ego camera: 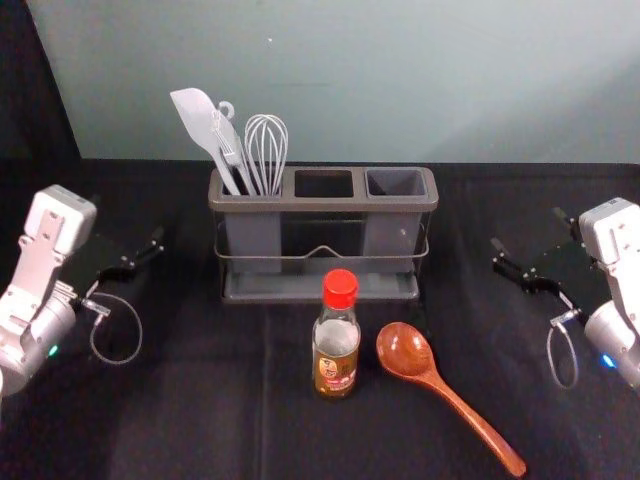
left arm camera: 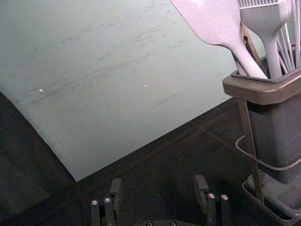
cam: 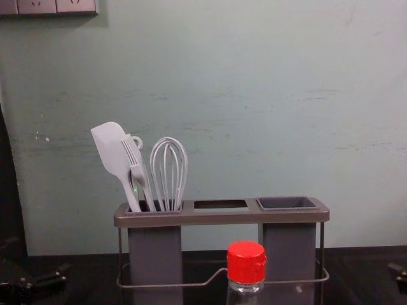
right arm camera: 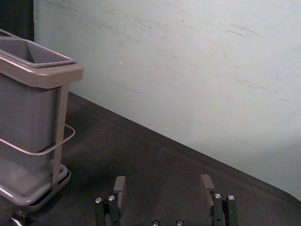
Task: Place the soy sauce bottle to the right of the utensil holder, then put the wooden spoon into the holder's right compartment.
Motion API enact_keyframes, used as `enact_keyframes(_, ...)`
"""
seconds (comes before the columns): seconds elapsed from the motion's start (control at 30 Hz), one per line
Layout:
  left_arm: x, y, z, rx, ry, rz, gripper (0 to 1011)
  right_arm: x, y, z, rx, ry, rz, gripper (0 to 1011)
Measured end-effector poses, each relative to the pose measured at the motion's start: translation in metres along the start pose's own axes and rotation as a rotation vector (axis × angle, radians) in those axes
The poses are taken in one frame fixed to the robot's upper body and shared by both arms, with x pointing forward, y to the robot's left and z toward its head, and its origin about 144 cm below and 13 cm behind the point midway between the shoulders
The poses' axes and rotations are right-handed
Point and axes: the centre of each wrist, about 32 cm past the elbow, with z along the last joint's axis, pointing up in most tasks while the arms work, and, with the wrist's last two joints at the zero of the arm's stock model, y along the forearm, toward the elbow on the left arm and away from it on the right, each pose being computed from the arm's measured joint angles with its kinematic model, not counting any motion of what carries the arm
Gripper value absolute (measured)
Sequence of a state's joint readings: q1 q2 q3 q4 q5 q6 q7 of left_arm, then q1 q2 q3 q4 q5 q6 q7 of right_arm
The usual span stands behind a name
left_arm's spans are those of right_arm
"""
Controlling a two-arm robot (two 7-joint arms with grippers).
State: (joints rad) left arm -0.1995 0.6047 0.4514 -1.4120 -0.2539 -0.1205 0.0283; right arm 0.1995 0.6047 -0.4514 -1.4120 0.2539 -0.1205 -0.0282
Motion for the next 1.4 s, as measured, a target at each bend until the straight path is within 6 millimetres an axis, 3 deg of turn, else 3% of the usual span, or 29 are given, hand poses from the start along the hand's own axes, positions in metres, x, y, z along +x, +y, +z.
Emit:
enact_keyframes(0.67, 0.0, 0.0, 0.0, 0.0, 0.0, 0.0, 1000, -0.005, -0.007, -0.001, 0.042, 0.039, 0.019, 1003)
enact_keyframes(1.4, 0.0, 0.0, 0.0, 0.0, 0.0, 0.0, 1000, -0.048, -0.07, 0.016, 0.132, 0.116, 0.116, 1003)
